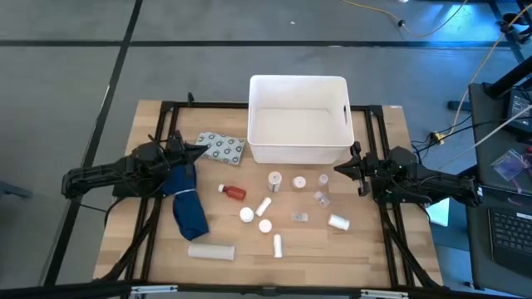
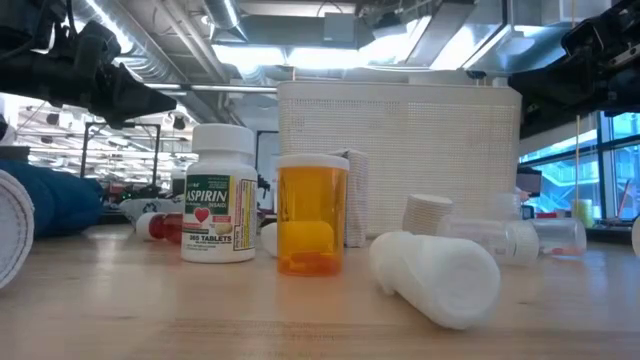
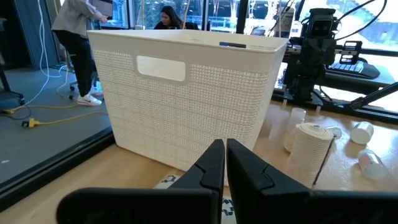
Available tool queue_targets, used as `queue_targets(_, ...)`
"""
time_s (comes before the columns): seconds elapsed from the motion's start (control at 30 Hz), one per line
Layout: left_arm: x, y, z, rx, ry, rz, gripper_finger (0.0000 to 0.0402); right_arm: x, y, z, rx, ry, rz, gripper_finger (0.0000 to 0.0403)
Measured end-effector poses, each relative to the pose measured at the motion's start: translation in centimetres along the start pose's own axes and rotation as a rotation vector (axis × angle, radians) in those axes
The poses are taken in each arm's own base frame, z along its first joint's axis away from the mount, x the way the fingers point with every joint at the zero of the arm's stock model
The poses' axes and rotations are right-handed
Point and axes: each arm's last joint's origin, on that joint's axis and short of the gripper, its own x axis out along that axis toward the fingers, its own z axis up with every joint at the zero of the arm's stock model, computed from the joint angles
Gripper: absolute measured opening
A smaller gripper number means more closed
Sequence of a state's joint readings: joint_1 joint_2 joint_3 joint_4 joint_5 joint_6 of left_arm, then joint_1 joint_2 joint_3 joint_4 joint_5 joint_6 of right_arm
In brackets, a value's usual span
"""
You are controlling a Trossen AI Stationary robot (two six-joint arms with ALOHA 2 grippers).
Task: Pick & place medical supplies in basket/bin
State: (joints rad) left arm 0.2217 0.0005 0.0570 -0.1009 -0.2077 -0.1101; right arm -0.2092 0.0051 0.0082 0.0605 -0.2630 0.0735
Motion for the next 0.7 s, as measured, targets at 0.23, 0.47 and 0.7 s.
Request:
queue_targets(0.23, 0.00, 0.00, -0.01, 0.000, 0.000, 0.000, 0.0013, 0.00, 0.00, -0.01, 0.000, 0.001, 0.000, 0.0016)
queue_targets(0.47, 0.00, 0.00, 0.00, 0.000, 0.000, 0.000, 0.0012, 0.00, -0.03, -0.01, -0.001, 0.000, -0.008, 0.0016)
queue_targets(0.7, 0.00, 0.00, -0.01, 0.000, 0.000, 0.000, 0.0010, 0.00, -0.11, 0.01, 0.035, -0.005, -0.037, 0.0016)
